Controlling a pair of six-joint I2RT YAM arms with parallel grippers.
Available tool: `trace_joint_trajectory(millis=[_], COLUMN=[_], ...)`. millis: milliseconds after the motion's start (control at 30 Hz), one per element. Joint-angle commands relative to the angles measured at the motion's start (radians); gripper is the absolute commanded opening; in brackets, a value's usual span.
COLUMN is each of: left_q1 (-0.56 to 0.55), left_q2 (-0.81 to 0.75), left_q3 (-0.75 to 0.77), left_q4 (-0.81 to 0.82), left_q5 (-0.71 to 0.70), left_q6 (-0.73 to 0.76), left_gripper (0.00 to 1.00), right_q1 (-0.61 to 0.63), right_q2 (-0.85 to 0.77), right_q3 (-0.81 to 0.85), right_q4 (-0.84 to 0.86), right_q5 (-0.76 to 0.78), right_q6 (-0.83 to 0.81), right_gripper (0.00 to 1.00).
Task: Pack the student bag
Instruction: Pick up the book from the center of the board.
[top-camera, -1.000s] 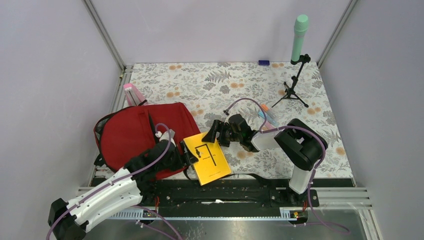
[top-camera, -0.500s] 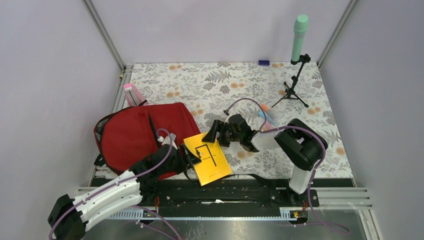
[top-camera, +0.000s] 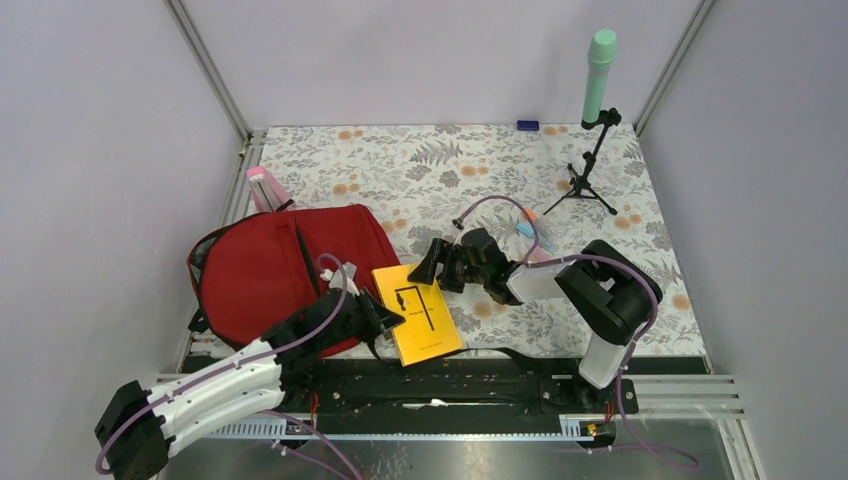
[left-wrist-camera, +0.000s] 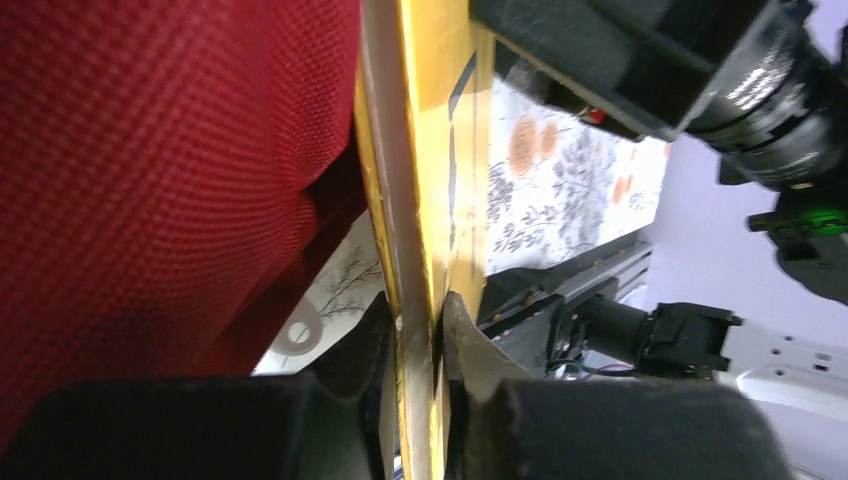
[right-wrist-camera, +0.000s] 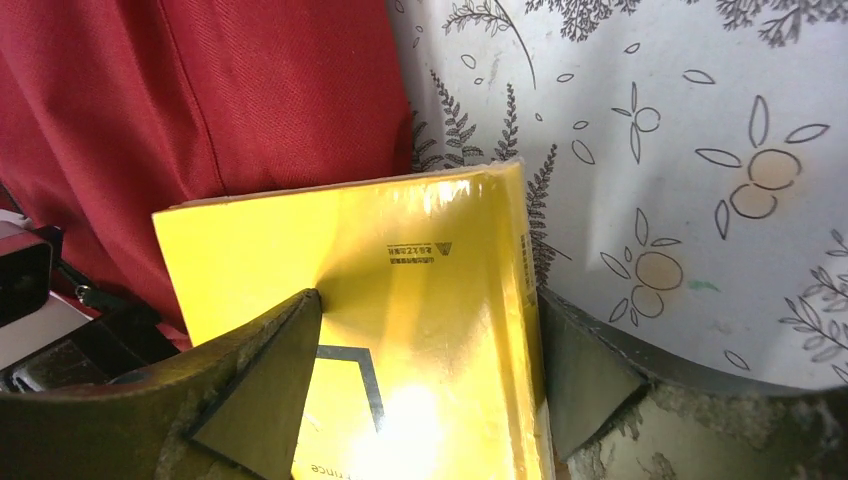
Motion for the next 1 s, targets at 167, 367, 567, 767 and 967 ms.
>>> trace_joint_trajectory(millis=[167, 367, 567, 767, 967], left_q1=[-0.005, 0.002, 0.122, 0.273, 0.329], left_q2=[-0.094, -0.004, 0.102, 0.113, 0.072], left_q3=[0.116, 0.335, 0.537, 0.556, 0.568], left_q4=[0.081, 0.114, 0.114, 0.282, 0.32], left_q5=[-0.098, -0.049, 0.123, 0.361, 0.47], left_q6=[0.142, 0.387, 0.489, 0.446, 0.443], left_gripper=[0.0, 0.0, 0.0, 0.0, 0.0], right_q1=[-0.07, -0.119, -0.141, -0.147, -0.149], right_q2=[-0.207, -0.541, -0.931, -1.166, -1.169], right_q3=[-0.134, -0.185, -0.251, -0.246, -0.231], right_q4=[0.069, -0.053, -0.147, -0.318, -0.31], right_q5=[-0.043, -0.016, 0.059, 0.108, 0.036], right_q6=[-0.051, -0.229, -0.35, -0.419, -0.41], right_gripper=[0.82, 0.89, 1.0, 1.0, 1.0])
